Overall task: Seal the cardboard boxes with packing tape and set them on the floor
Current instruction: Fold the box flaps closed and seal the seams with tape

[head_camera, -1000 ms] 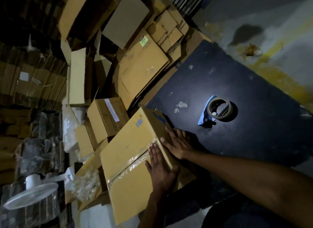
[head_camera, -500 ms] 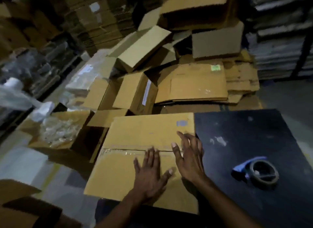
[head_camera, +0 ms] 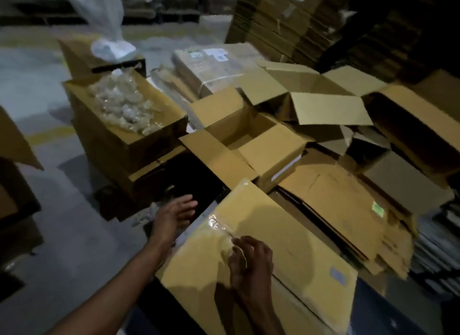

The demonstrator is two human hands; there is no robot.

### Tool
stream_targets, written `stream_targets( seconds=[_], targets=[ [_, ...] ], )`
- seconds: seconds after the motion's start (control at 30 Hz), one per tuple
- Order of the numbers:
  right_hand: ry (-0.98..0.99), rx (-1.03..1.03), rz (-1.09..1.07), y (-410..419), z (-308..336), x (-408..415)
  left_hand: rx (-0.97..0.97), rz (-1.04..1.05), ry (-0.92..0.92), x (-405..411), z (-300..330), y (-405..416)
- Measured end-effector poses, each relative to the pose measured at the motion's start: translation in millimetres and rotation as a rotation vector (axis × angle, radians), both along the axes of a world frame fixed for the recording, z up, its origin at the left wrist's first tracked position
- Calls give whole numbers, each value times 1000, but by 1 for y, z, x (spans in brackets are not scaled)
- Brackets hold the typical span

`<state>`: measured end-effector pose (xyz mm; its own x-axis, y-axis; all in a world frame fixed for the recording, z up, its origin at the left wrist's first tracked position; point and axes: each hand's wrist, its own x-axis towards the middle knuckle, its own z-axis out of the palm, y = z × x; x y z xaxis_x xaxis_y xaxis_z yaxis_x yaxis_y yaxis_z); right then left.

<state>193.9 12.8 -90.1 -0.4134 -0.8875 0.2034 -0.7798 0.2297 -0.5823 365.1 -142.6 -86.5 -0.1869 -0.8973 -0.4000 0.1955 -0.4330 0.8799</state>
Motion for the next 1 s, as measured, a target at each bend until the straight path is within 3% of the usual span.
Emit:
stream_targets(
  seconds=[0.33,0.57,0.63,0.8,0.9,1.0],
  targets=[
    [254,231,132,-59,-10,3,208,-170,232,0,-44,-23],
    [301,255,147,-51,-16,5,203,-300,140,-1,-38,-28],
    [279,258,119,-47,-14,-5,72,-324,80,0,-40,-27],
    [207,273,-68,-12,-5,-52,-536,-454,-404,-30,14,6],
    [143,325,-220,31,-1,-83,-805,-704,-578,-76,27,48],
    [118,285,-335,78,3,-112,-946,-938,-758,-118,26,97]
  ],
)
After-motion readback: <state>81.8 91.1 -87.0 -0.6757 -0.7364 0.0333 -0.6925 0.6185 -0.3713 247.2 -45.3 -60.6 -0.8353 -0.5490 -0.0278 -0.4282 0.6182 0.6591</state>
